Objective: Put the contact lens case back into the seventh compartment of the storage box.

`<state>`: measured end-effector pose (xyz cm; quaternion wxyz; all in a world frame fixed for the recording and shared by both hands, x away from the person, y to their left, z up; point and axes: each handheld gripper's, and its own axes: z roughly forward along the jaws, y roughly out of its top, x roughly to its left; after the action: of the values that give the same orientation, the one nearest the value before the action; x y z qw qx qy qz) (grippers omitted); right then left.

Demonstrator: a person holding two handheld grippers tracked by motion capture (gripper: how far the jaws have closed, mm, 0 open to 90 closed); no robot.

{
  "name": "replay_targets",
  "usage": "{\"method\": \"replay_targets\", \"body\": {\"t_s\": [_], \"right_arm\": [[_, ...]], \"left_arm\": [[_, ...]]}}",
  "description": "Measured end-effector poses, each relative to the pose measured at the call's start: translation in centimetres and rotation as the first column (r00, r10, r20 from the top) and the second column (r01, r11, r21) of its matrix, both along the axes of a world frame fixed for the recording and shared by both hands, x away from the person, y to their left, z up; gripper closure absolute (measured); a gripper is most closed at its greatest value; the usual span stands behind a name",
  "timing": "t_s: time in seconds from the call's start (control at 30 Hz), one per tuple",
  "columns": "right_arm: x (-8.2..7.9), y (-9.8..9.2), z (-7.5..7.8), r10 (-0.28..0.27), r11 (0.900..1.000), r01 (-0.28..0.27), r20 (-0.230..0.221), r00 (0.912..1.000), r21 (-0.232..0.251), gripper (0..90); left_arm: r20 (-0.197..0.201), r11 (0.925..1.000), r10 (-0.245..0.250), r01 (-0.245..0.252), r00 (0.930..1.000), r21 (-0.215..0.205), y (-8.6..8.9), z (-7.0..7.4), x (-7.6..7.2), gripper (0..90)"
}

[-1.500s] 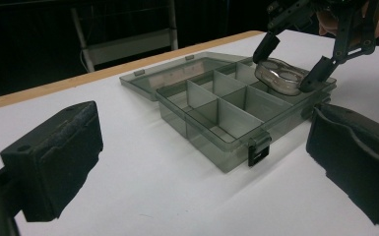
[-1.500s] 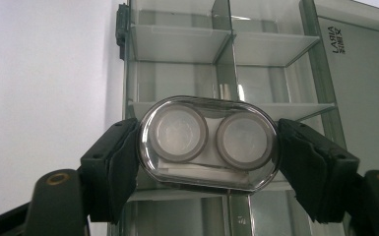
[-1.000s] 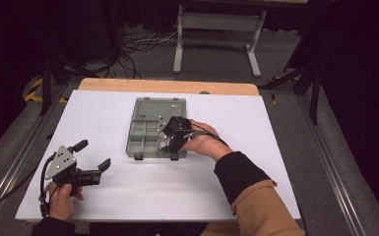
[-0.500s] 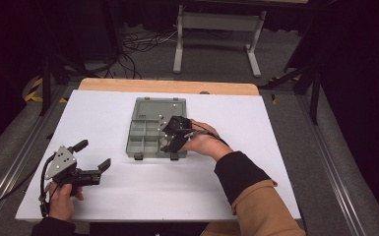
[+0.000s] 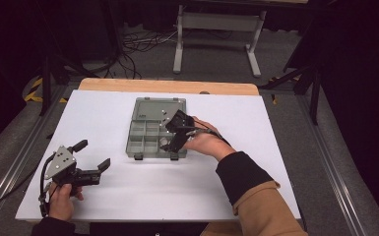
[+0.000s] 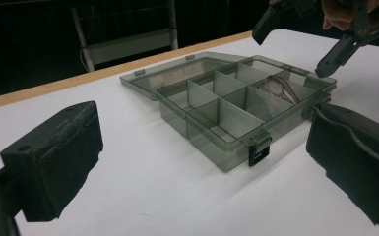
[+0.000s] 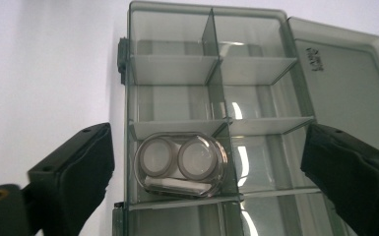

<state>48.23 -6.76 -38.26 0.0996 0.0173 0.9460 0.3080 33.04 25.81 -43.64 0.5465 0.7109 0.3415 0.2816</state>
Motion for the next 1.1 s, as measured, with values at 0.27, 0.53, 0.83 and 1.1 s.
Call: {"method": "replay_targets", "body": {"t_s": [0.27, 0.53, 0.83, 1.1], "right_arm": [[-0.8, -0.4, 1.2, -0.009, 1.000, 0.008, 0.025, 0.9997, 0.028, 4.6], [-1.7, -0.9, 2.3, -0.012, 0.998, 0.009, 0.041, 0.9991, 0.057, 4.1], [-2.9, -1.7, 2.9, -0.038, 0.997, 0.034, 0.060, 0.9975, 0.067, 4.4], [-4.4, -3.3, 3.6, -0.077, 0.992, 0.068, 0.081, 0.9937, 0.110, 4.4]], "left_arm": [[-0.001, 1.0000, 0.001, -0.001, 1.0000, -0.001, 0.0, 0.0, 0.0, 1.5], [0.000, 1.0000, 0.000, 0.000, 1.0000, 0.003, 0.0, 0.0, 0.0, 1.5], [0.000, 1.0000, 0.000, 0.000, 1.0000, 0.004, 0.0, 0.0, 0.0, 1.5], [0.001, 1.0000, 0.002, -0.002, 1.0000, 0.004, 0.0, 0.0, 0.0, 1.5]]}}
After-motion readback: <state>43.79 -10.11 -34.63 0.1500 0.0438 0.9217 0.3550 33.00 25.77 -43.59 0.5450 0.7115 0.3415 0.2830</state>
